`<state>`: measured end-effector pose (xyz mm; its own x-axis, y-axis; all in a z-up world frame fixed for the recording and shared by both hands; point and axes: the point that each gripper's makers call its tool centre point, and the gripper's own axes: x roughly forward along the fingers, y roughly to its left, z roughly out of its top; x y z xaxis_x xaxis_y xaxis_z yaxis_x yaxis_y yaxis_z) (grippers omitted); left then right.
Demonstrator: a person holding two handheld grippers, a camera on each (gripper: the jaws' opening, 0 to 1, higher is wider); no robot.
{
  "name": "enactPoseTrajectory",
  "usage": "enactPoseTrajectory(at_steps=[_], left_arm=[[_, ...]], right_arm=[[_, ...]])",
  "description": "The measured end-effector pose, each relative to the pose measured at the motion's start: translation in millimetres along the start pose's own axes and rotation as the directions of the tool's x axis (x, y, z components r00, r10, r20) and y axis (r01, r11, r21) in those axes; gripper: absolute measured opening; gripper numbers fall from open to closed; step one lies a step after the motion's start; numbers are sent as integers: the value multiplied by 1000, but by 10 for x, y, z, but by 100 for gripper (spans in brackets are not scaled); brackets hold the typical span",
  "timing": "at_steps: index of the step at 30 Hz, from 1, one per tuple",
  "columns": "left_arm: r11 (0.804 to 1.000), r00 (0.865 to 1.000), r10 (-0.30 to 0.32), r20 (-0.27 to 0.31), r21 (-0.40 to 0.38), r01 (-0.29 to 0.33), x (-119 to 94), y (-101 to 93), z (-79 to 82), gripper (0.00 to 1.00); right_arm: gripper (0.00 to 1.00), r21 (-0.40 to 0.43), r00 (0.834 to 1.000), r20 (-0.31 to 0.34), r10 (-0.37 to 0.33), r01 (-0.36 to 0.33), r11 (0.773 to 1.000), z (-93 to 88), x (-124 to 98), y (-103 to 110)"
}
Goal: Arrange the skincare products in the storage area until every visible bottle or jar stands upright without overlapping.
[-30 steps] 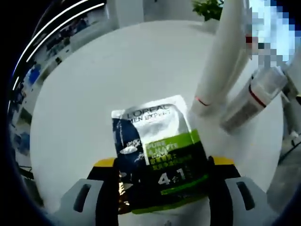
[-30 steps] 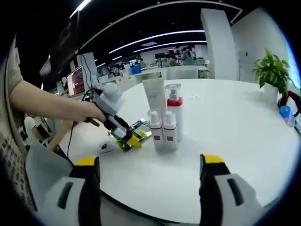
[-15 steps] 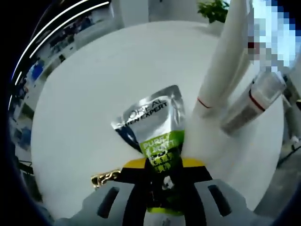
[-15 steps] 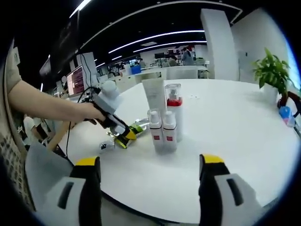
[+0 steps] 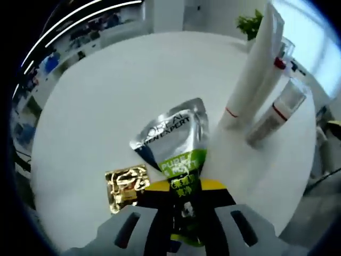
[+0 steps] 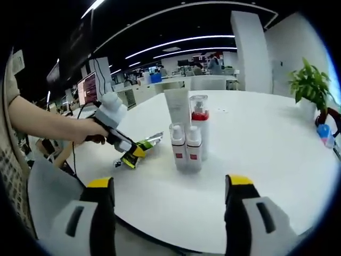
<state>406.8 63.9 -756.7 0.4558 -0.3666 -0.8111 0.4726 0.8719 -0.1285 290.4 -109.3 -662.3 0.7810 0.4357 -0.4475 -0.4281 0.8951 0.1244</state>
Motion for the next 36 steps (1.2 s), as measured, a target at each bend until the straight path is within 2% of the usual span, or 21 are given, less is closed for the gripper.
enactPoseTrajectory(at_steps=[2, 9, 15, 19, 22, 27, 28, 29, 34, 36], left_arm=[[999, 1000, -12, 22, -37, 12, -92, -24, -23, 13], [996, 997, -28, 76, -79, 34, -376, -100, -98, 13], [996, 991, -49, 127, -72, 58, -543, -193, -96, 13], [995, 982, -70, 175, -55, 81, -680, -295, -66, 13], [991, 970, -135, 203, 10, 135, -797, -438, -48, 14], [985, 955, -172, 242, 11, 175, -1002, -567, -39, 14], [984, 953, -173, 247, 11, 176, -1033, -576, -36, 14], [984, 947, -178, 267, 33, 176, -1169, -630, -27, 14], [983, 947, -169, 273, 119, 141, -1293, -708, -54, 14], [975, 947, -169, 273, 186, 120, -1337, -765, -70, 14]], right_arm=[[84, 11, 1000, -2, 6, -6, 1000, -3, 0, 6], [84, 78, 1000, 25, 12, -14, 997, 27, -25, -17], [81, 100, 999, 24, 44, -46, 994, 32, -23, 41], [75, 103, 997, 34, 70, -73, 992, 65, -42, 103], [69, 88, 994, 33, 106, -109, 990, 91, -48, 207], [65, 53, 990, 30, 138, -139, 989, 120, -61, 301], [55, 82, 977, 62, 204, -208, 975, 228, -81, 460], [54, 84, 974, 68, 217, -222, 971, 255, -80, 501], [50, 90, 949, 124, 289, -300, 950, 485, -24, 778], [50, 107, 941, 149, 305, -322, 941, 554, 5, 850]])
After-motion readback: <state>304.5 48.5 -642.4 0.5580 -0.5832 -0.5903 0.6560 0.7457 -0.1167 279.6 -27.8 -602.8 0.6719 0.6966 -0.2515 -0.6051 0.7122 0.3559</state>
